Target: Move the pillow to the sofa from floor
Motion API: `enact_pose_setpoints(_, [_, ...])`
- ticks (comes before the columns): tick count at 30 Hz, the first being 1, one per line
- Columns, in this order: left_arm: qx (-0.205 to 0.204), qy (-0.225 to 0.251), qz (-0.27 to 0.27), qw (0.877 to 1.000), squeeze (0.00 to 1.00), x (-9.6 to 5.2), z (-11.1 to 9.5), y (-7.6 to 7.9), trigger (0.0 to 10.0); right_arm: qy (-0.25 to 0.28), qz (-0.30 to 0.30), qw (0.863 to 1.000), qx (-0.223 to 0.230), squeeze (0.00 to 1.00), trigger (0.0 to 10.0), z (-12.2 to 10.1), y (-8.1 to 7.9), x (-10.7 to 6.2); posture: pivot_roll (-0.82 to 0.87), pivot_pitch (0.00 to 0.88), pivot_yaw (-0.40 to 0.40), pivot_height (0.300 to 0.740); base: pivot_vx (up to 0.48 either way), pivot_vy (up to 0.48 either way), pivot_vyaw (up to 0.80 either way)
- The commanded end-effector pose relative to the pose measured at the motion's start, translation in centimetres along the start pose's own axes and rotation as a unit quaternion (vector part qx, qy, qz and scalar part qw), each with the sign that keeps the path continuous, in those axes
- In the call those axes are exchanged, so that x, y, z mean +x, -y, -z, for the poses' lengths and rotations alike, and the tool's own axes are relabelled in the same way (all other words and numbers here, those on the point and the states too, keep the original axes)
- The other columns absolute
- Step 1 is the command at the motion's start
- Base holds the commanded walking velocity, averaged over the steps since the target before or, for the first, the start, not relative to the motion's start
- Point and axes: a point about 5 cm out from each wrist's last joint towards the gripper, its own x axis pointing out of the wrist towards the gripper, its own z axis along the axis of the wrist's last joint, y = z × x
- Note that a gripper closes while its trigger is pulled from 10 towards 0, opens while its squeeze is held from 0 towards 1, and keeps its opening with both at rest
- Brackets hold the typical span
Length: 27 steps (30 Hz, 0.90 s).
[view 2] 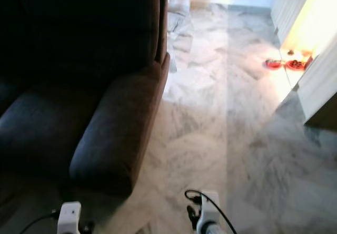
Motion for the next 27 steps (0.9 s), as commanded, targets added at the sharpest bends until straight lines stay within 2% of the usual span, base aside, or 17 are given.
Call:
enact_pose_setpoints(1, [0.010, -0.013, -0.006, 1.000, 0.00, -0.1, 0.6, -0.1, 10.0, -0.003, -0.003, 1.000, 0.000, 0.00, 10.0, 0.1, -0.3, 0.0, 0.05, 0.115, -0.007, 0.740, 0.000, 0.277, 0.00])
enact_pose_setpoints(14, [0.010, -0.014, -0.004, 1.000, 0.00, -0.1, 0.6, 0.6, 10.0, -0.007, -0.007, 1.000, -0.006, 0.00, 10.0, 0.2, -0.4, 0.0, 0.05, 0.123, -0.011, 0.740, 0.000, 0.309, 0.00])
enact_pose_setpoints(27, [0.010, -0.021, -0.014, 1.000, 0.00, -0.4, 1.1, -1.6, 10.0, -0.010, -0.010, 1.000, -0.010, 0.00, 10.0, 0.5, -0.6, 0.0, 0.05, 0.116, -0.006, 0.740, 0.000, 0.339, 0.00])
